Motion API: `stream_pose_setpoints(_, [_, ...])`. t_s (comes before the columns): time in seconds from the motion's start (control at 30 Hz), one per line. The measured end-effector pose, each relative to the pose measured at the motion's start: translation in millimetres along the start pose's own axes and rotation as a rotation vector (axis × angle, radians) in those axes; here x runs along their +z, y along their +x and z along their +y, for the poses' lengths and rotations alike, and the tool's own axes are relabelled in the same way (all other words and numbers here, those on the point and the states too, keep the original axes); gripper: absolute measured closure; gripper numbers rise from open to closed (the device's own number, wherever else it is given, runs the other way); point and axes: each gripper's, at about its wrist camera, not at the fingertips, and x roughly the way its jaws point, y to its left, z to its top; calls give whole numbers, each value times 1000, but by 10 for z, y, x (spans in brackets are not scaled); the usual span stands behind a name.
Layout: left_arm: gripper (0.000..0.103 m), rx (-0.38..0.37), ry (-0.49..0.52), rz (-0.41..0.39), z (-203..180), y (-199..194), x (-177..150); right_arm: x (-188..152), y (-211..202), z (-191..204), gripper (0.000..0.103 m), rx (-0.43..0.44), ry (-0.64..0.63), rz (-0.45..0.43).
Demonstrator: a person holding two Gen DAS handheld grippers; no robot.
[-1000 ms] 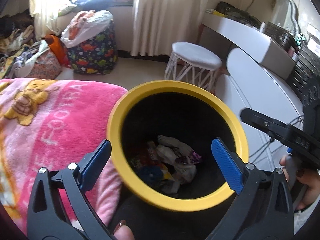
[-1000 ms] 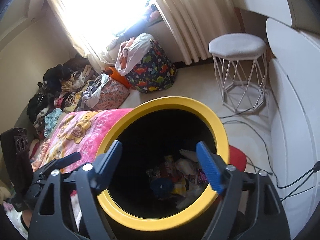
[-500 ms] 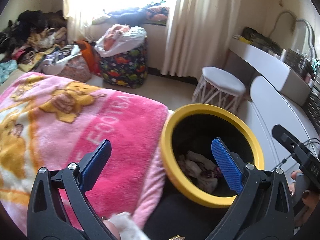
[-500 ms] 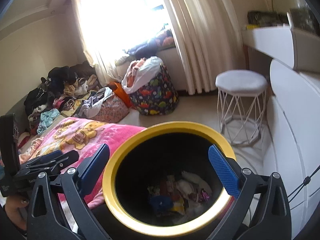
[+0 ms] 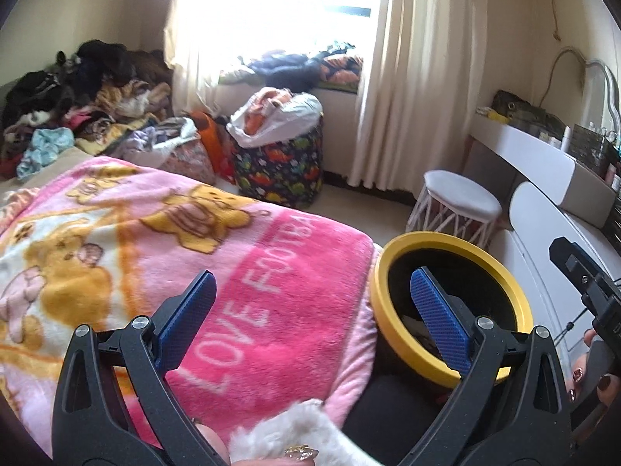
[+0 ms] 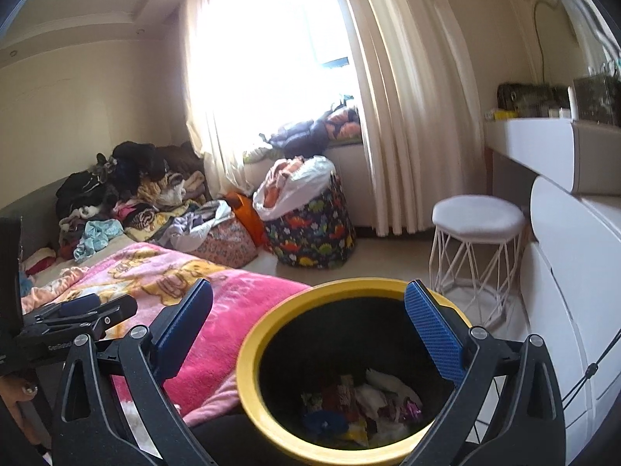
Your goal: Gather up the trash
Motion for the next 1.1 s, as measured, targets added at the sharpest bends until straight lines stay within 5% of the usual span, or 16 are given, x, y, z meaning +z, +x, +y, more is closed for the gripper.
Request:
stream_pose_setpoints(0.33, [11, 50, 10, -62, 145, -264, -86, -56, -147, 176, 7, -7, -46, -97])
stream_pose_setpoints(1.1, [11, 41, 6, -63, 136, -273, -123, -125, -117, 230, 6, -33, -61, -96])
